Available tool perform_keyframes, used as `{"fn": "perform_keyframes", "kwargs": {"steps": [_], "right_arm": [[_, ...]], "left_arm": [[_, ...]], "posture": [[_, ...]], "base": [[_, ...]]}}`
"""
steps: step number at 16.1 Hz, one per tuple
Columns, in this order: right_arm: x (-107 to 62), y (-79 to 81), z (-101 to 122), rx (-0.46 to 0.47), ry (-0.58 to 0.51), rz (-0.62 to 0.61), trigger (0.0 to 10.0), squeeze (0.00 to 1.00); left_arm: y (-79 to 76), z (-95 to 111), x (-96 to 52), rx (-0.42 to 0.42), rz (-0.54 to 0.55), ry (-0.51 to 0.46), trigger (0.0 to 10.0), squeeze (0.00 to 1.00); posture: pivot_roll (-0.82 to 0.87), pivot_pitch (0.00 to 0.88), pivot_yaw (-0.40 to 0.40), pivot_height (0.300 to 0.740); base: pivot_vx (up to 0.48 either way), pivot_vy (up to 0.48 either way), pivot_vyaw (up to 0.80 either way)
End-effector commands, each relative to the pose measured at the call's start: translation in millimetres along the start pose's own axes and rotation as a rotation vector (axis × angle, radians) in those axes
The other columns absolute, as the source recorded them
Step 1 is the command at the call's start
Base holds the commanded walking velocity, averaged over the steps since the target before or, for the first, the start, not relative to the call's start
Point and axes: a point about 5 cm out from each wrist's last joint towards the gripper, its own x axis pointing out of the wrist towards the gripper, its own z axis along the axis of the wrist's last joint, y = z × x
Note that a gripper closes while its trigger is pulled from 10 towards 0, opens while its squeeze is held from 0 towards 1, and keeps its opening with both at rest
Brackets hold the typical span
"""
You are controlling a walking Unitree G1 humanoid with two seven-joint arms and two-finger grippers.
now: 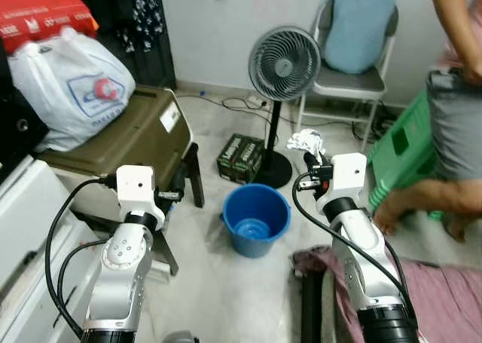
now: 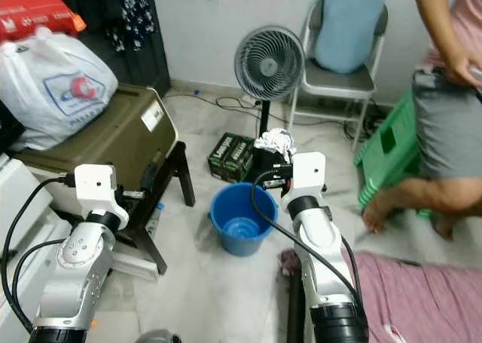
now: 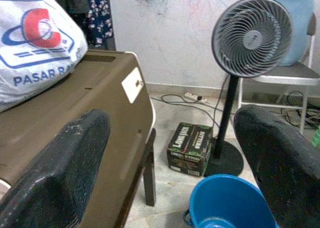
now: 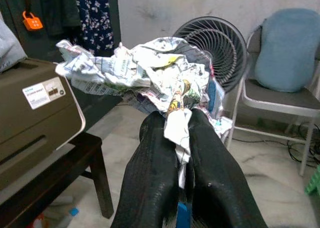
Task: Clean up the room
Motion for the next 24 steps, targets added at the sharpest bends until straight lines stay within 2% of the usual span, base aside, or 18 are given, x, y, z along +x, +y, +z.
{"fn": "perform_keyframes", "kwargs": {"steps": [1, 4, 7, 12, 17, 24], "right_arm": [[2.6, 1.7, 3.6, 0.001, -0.009, 0.010, 10.0, 0.00], [3.6, 2.2, 4.8, -0.012, -0.015, 0.019, 10.0, 0.00], [2.4, 3.1, 3.6, -0.012, -0.012, 0.024, 10.0, 0.00], [2.6, 3.3, 2.4, -0.022, -0.010, 0.025, 10.0, 0.00], [3.3, 6.5, 2.8, -0.028, -0.018, 0.034, 10.0, 0.00], [3.3, 5.1, 1.9, -0.018, -0.012, 0.029, 10.0, 0.00]], "left_arm": [[1.9, 3.9, 0.2, 0.000, -0.002, -0.017, 10.0, 0.00], [1.4, 3.7, 0.2, 0.000, -0.003, -0.015, 10.0, 0.00], [1.9, 3.7, 1.0, 0.004, -0.002, -0.016, 10.0, 0.00], [3.9, 4.5, 1.7, 0.008, 0.012, -0.023, 10.0, 0.00], [5.3, 4.8, 0.4, 0.012, 0.021, -0.023, 10.0, 0.00], [6.9, 5.2, 1.0, 0.013, 0.035, -0.024, 10.0, 0.00]], "posture": [[-0.03, 0.000, -0.030, 0.740], [-0.03, 0.000, -0.030, 0.740], [-0.03, 0.000, -0.030, 0.740], [-0.03, 0.000, -0.029, 0.740], [-0.03, 0.000, -0.027, 0.740], [-0.03, 0.000, -0.028, 0.740]], "base": [[0.334, 0.000, 0.00], [0.334, 0.000, 0.00], [0.322, 0.000, 0.64], [0.295, 0.000, 0.00], [0.288, 0.000, 0.80], [0.139, 0.000, 0.00]]}}
